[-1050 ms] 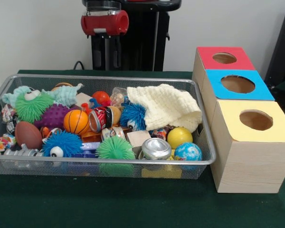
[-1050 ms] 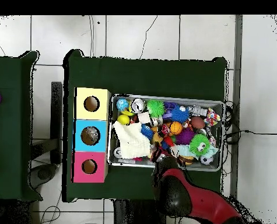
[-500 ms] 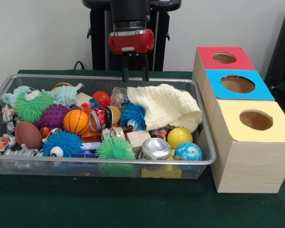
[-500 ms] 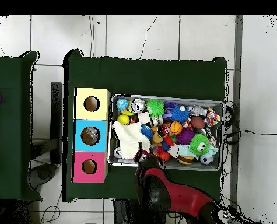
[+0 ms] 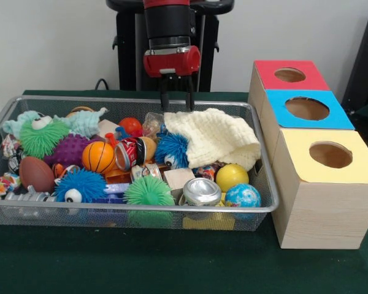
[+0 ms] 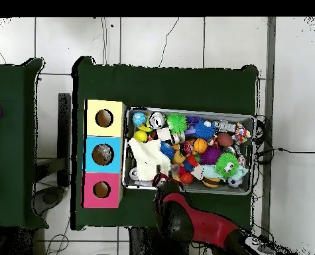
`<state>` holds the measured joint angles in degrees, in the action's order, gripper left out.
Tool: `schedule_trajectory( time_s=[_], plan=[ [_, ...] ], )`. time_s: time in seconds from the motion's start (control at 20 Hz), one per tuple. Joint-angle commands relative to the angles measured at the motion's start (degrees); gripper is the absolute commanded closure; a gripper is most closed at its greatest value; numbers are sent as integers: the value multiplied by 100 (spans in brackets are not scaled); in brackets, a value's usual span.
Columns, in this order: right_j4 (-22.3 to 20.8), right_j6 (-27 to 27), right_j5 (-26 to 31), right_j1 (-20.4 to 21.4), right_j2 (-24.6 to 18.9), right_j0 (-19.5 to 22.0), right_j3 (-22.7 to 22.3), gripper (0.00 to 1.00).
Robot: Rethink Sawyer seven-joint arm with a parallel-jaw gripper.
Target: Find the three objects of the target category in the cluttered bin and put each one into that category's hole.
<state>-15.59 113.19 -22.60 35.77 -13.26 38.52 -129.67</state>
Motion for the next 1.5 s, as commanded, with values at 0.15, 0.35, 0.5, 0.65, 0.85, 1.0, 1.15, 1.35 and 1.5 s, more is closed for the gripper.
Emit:
schedule_trajectory(
  time_s=[0.15,0.35,0.5,0.65,0.85,1.0,1.15,1.35,1.5],
  plan=[
    [-135,563,582,84,-375,350,802,0],
    [-128,540,634,123,-411,381,790,0],
    [-121,555,541,43,-373,331,816,0],
    [-87,562,473,49,-305,253,825,0],
    [-22,558,357,-53,-185,88,913,0],
    [5,596,177,-172,-79,-29,969,0],
    [-35,567,177,-301,-92,-25,1130,0],
    [-52,540,426,-332,-236,105,1253,0],
    [-79,529,464,-319,-265,136,1265,0]
  ],
)
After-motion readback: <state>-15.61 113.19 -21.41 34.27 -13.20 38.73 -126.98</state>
